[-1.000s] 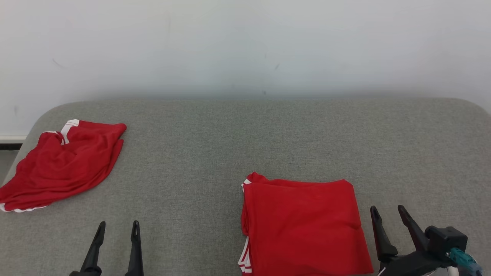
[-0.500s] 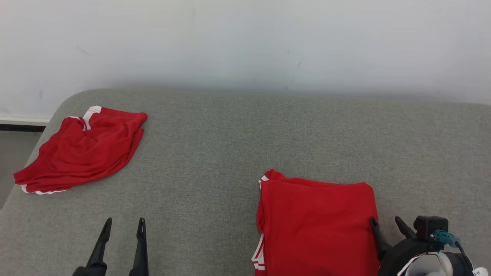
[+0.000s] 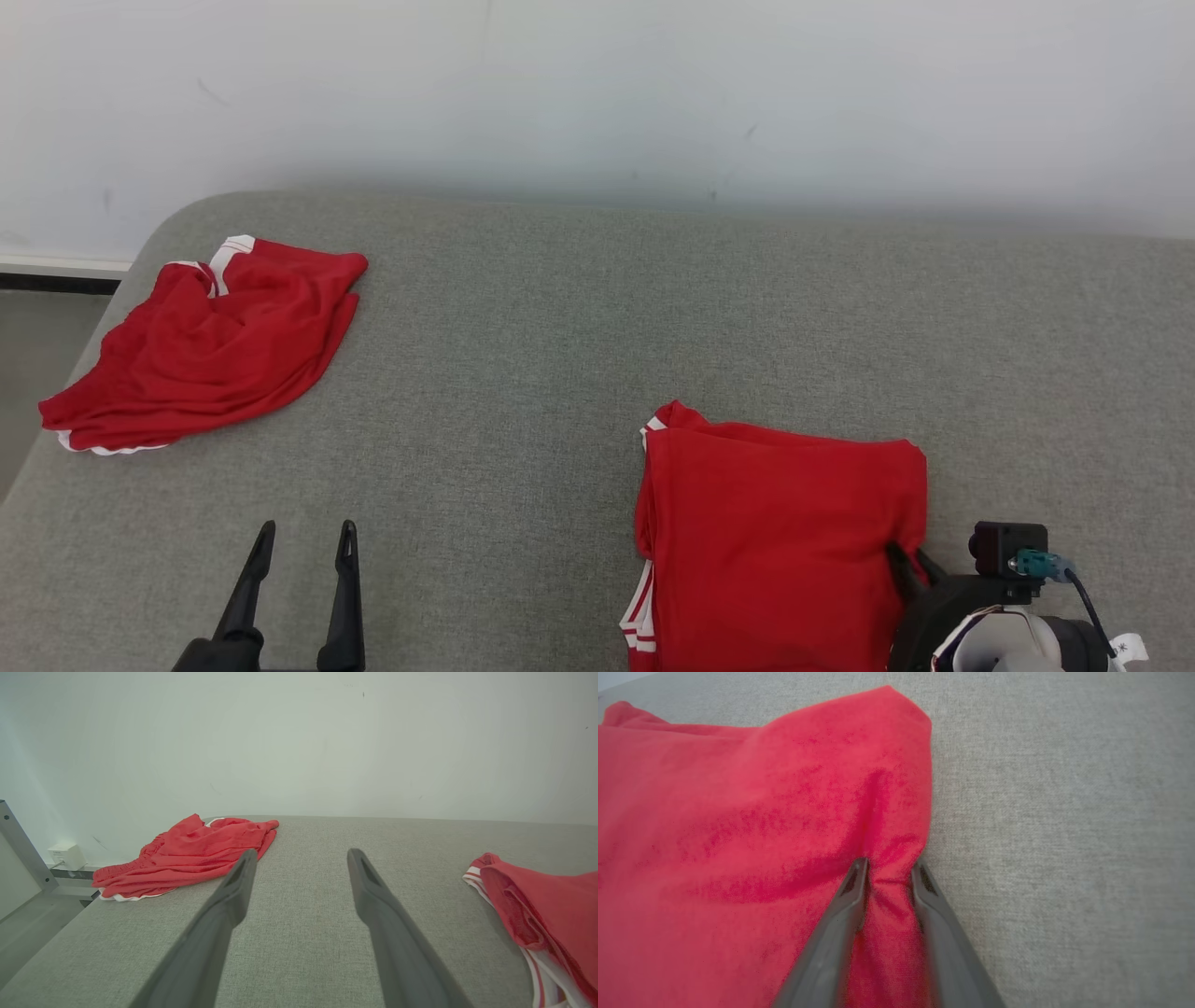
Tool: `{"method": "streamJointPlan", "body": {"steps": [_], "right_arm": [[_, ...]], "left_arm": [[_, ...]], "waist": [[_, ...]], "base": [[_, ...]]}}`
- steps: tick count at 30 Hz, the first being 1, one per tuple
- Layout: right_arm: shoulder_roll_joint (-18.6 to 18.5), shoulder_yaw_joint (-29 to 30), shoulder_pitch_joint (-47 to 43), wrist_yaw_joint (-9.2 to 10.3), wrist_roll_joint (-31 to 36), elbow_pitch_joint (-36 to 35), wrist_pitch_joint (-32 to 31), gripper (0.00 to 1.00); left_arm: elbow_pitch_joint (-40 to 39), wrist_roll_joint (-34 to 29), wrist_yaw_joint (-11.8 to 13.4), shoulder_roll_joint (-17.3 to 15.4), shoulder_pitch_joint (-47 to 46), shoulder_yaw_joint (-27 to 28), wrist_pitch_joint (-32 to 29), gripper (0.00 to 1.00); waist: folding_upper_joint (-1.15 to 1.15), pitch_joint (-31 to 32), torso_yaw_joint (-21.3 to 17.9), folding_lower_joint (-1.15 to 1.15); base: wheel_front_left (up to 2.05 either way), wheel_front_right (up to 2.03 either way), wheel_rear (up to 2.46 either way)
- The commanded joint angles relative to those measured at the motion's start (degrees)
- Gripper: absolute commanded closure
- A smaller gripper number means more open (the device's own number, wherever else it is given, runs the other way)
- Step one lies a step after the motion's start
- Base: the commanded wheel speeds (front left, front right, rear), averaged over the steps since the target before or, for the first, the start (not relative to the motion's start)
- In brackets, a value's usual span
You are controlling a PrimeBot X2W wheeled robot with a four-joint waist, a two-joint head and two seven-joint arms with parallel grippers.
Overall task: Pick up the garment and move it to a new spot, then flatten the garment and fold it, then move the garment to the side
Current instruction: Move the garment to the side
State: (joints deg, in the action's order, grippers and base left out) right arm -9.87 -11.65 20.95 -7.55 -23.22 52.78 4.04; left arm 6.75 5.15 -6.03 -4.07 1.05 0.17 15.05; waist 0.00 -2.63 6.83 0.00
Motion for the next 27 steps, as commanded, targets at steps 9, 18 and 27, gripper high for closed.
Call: {"method": "streamJointPlan", "body": {"steps": [9, 18, 27], "right_arm": [[-2.4, -3.9, 6.5, 0.16, -2.5, 1.6, 1.6, 1.00], [-9.5, -5.7, 21.1, 0.16, -3.6, 0.8, 1.2, 1.00], [-18.3, -5.2, 32.9, 0.16, -4.2, 0.6, 1.2, 1.00]], "left_arm": [[-0.2, 0.3, 0.4, 0.3, -2.3, -0.2, 0.2, 0.00], [-1.9, -0.5, 0.6, 0.7, -7.8, -1.6, 0.2, 0.00], [-3.8, -1.6, 0.0, -1.0, -13.8, -1.8, 0.2, 0.00]], "waist": [[0.00, -2.6, -0.9, 0.00], [0.00, -12.9, -2.7, 0.00], [0.00, -23.3, -7.9, 0.00]], "base": [[0.00, 0.00, 0.00], [0.00, 0.00, 0.00], [0.00, 0.00, 0.00]]}}
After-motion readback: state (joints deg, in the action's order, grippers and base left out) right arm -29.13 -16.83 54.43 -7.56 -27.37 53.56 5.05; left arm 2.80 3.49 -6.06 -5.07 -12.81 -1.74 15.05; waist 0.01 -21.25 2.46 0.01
